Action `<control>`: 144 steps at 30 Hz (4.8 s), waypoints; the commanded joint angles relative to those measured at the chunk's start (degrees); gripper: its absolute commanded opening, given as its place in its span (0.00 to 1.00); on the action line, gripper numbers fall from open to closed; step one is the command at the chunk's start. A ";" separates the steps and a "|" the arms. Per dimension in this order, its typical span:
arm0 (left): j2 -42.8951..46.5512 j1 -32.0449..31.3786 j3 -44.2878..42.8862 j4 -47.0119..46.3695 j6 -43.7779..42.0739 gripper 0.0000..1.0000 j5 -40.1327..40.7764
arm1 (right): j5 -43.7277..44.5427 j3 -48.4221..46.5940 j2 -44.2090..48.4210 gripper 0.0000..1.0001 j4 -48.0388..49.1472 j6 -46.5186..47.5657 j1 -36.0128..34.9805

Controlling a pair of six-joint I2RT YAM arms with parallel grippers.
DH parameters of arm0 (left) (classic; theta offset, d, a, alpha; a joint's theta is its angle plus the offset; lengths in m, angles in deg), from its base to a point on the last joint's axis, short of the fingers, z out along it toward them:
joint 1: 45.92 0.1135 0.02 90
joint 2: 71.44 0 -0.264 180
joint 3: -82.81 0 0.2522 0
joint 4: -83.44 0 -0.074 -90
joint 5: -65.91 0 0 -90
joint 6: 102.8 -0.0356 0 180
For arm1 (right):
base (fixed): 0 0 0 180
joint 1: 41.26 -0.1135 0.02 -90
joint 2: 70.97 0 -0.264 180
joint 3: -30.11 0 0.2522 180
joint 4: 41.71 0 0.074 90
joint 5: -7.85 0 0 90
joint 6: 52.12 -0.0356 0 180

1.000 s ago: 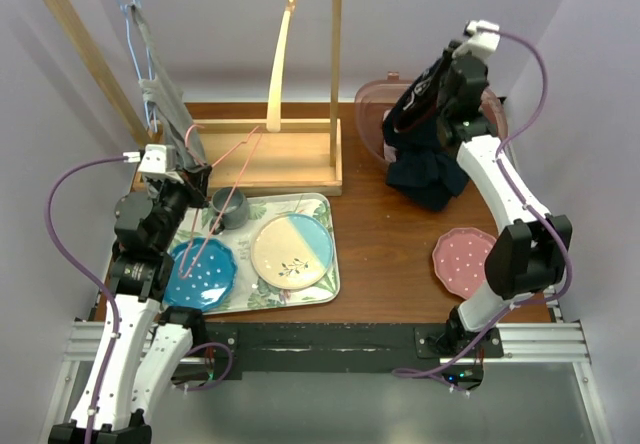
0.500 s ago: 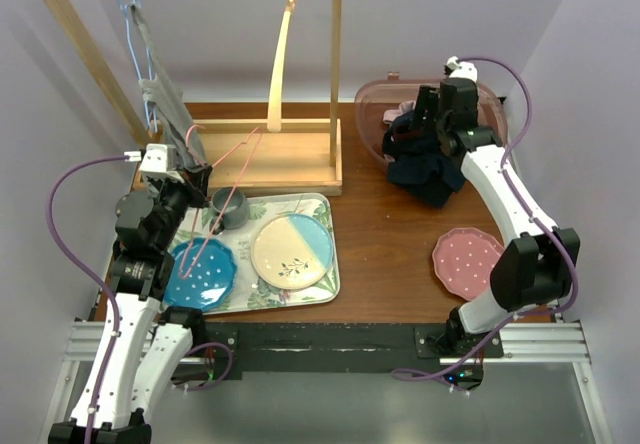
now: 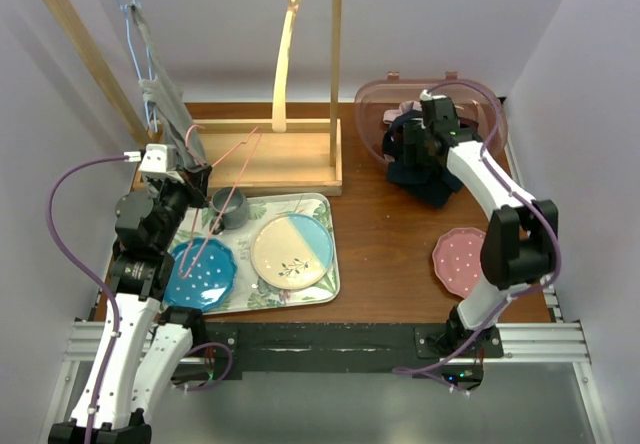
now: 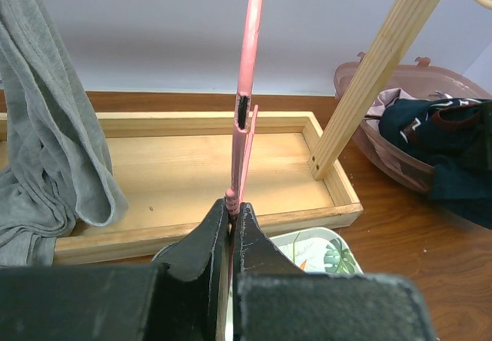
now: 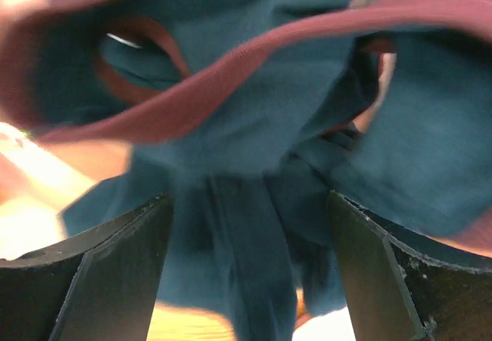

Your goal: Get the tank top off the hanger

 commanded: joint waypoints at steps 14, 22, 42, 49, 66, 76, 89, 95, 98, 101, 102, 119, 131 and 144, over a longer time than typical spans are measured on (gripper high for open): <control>0.09 0.25 0.38 -3.16 -1.16 0.00 0.37 | 3.79 -9.53 -4.39 0.00 19.49 17.57 0.81; -0.08 0.25 0.39 -3.16 -1.16 0.00 0.11 | 3.52 -13.40 -11.85 0.00 35.32 17.84 0.81; -14.47 0.16 -21.04 7.03 -2.12 0.00 2.74 | -5.44 1.36 9.72 0.99 7.04 -3.07 0.29; -22.05 0.07 -29.22 5.63 -4.50 0.00 1.77 | -13.69 15.49 30.29 0.99 8.96 -6.23 -3.49; -45.08 0.07 -60.60 4.67 -7.58 0.00 9.07 | -16.43 25.37 45.62 0.99 14.33 -10.99 -10.70; -58.79 -0.98 -75.98 1.85 -8.10 0.00 7.57 | -20.12 24.57 52.99 0.99 9.85 -9.93 -10.79; -56.61 -3.62 -70.28 4.74 -10.39 0.36 8.81 | -21.35 23.78 54.41 0.99 9.23 -10.72 -10.79; -46.42 -3.62 -60.36 6.24 -11.17 0.68 13.98 | -21.97 23.08 55.29 0.99 8.79 -10.90 -10.79; -42.54 -3.53 -58.33 8.08 -12.32 0.71 18.98 | -22.23 23.34 55.73 0.98 8.70 -11.25 -10.79; -40.25 -3.45 -58.76 10.72 -13.02 0.71 25.49 | -22.23 23.43 56.25 0.99 8.35 -11.25 -10.79; -39.82 -3.36 -58.94 11.25 -13.20 0.71 26.81 | -22.23 23.52 56.26 0.99 8.35 -11.34 -10.79; -47.19 8.59 -70.20 20.92 -5.65 0.65 24.72 | -24.60 24.22 58.10 0.98 8.88 -11.86 -10.79; -50.27 10.53 -67.99 17.41 -5.20 0.48 17.60 | -25.13 24.49 58.19 0.99 9.23 -12.39 -10.79; -53.09 10.62 -76.25 17.76 -6.26 0.00 14.35 | -26.89 24.84 57.66 0.98 11.25 -11.69 -10.79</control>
